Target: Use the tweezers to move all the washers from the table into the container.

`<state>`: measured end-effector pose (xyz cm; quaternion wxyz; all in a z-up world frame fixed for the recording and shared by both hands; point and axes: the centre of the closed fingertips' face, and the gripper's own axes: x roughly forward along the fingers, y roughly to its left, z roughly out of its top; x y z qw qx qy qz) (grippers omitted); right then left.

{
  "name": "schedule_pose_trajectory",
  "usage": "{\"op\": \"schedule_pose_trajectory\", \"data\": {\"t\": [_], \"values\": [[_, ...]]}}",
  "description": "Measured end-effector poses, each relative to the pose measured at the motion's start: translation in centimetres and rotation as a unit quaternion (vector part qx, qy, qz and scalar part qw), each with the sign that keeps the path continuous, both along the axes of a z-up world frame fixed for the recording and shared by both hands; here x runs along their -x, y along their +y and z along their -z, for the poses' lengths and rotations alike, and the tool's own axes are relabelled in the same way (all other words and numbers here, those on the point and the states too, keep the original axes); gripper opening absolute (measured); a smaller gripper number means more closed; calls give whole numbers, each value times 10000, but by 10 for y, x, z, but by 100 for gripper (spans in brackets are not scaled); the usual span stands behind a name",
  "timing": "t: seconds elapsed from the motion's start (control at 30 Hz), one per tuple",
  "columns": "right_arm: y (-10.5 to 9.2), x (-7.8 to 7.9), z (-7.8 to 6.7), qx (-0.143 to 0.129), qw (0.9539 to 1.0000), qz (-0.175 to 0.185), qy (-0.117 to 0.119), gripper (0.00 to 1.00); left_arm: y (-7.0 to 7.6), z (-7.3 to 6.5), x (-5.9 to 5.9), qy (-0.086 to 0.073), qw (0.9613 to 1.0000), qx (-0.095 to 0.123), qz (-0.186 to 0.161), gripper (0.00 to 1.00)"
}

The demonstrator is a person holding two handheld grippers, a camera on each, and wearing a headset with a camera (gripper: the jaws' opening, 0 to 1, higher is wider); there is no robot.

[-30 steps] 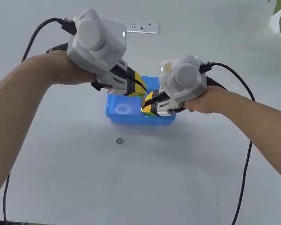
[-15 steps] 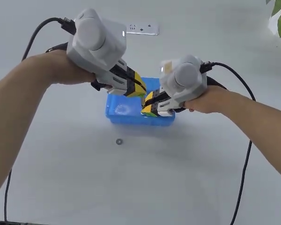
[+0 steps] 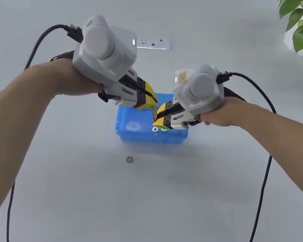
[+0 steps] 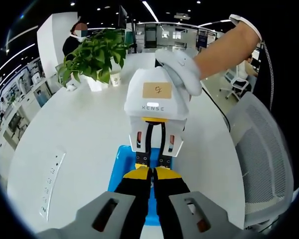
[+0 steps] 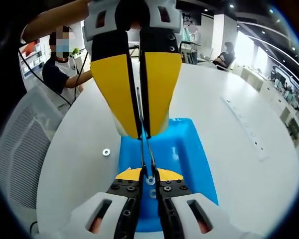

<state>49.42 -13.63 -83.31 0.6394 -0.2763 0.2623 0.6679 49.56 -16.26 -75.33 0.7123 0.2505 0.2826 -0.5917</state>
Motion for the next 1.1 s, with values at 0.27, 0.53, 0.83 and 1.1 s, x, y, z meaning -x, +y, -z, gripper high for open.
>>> {"op": "schedule_pose_trajectory", "data": {"t": [0.27,0.53,0.83,1.1], "values": [[1,6,-12,-17,9999,-35,-120,11,1,-12,8,-80,10000,-35,-4,5],[3,11,-20,-44,9998,-46,-187,11,3,-22,15,-136,9999,-47,-12,5],[7,21,-23,-76,9998,-52,-204,11,9,-26,27,-154,9998,-101,-42,5],[13,36,-19,-117,9998,-80,-143,11,13,-22,39,-99,9998,-129,-75,5]]}}
